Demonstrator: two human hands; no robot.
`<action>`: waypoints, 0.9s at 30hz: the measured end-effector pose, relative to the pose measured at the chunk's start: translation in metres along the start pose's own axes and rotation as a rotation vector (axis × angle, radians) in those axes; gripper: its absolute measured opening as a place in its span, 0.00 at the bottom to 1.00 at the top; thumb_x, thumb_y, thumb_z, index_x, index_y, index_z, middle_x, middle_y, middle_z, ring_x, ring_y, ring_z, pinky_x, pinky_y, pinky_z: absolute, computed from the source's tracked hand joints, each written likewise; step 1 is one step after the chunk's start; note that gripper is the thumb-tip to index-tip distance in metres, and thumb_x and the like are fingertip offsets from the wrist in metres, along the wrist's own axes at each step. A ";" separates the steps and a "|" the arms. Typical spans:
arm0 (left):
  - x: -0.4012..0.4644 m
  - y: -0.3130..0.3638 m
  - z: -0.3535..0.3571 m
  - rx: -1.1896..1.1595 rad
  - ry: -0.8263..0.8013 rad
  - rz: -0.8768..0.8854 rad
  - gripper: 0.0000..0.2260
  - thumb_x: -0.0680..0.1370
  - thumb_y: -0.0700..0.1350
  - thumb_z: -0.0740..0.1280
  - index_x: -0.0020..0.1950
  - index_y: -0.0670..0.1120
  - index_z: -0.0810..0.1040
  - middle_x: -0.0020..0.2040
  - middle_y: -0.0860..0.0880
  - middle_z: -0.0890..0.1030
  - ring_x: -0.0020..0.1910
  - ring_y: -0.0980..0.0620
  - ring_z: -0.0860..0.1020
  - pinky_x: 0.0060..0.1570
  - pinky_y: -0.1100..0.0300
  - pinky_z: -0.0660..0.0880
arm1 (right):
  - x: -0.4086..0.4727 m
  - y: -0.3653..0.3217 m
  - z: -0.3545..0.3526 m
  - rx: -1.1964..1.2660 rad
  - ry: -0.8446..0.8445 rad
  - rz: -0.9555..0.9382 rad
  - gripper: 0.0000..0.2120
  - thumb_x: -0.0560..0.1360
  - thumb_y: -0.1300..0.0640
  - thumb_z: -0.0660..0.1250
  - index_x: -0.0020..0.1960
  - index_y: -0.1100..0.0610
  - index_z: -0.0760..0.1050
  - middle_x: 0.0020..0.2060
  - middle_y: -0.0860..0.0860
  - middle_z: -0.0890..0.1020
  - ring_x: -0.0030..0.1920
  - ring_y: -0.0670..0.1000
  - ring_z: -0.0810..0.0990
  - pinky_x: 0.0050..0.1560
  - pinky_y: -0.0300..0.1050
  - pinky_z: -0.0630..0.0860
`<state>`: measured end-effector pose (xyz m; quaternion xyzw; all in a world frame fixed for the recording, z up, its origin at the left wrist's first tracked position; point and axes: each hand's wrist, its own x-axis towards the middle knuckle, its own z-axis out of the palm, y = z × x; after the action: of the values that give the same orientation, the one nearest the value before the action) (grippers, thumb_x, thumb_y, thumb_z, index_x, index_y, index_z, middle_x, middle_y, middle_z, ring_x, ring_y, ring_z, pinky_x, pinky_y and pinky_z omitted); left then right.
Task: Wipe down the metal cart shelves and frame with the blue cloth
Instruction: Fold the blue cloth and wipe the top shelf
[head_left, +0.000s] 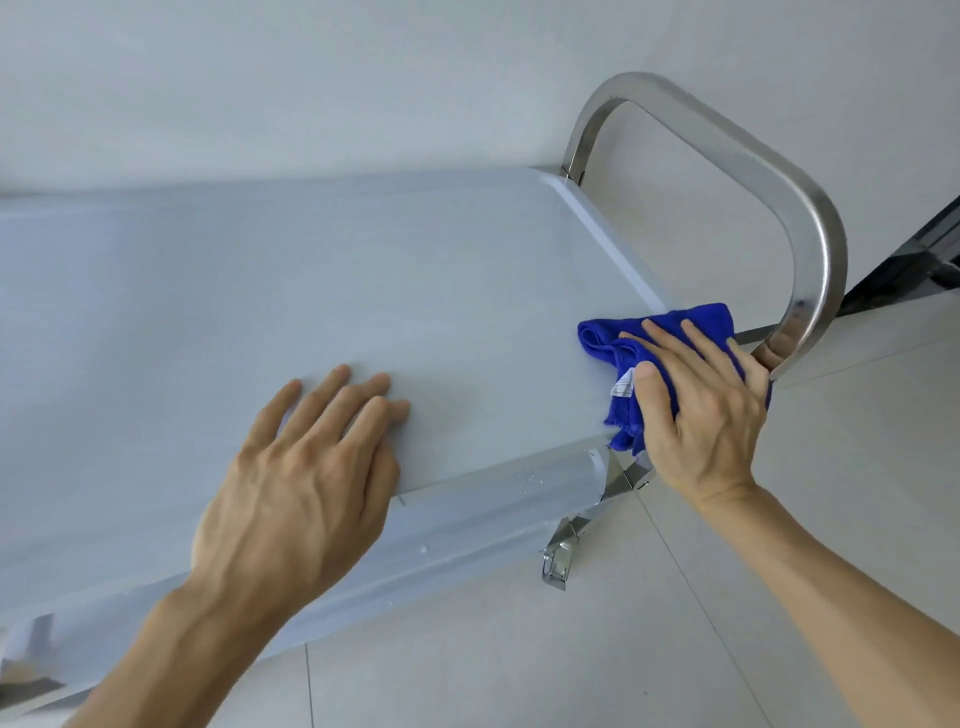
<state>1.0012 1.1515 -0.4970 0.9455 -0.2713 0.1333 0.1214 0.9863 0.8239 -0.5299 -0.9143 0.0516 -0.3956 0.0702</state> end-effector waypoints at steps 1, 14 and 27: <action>-0.001 0.000 0.002 0.001 0.020 0.004 0.15 0.80 0.45 0.56 0.61 0.47 0.79 0.67 0.49 0.79 0.70 0.45 0.73 0.68 0.41 0.68 | -0.002 0.000 0.001 0.010 0.026 -0.006 0.19 0.82 0.49 0.55 0.58 0.53 0.82 0.60 0.48 0.83 0.67 0.53 0.77 0.68 0.61 0.65; -0.002 -0.003 0.024 0.086 0.321 0.094 0.12 0.81 0.48 0.55 0.53 0.53 0.78 0.51 0.56 0.83 0.51 0.48 0.82 0.37 0.56 0.71 | -0.014 -0.012 0.020 0.093 0.342 -0.219 0.23 0.83 0.47 0.54 0.50 0.58 0.83 0.48 0.48 0.87 0.57 0.54 0.83 0.58 0.62 0.73; -0.019 0.008 0.045 0.316 0.549 -0.116 0.14 0.81 0.55 0.48 0.48 0.55 0.71 0.41 0.53 0.83 0.34 0.40 0.78 0.35 0.53 0.74 | -0.029 -0.027 0.043 0.081 0.579 -0.669 0.23 0.77 0.35 0.65 0.57 0.53 0.83 0.48 0.47 0.85 0.44 0.56 0.83 0.45 0.53 0.75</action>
<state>0.9897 1.1409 -0.5439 0.8952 -0.1500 0.4167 0.0493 0.9991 0.8584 -0.5751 -0.7288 -0.2451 -0.6379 -0.0431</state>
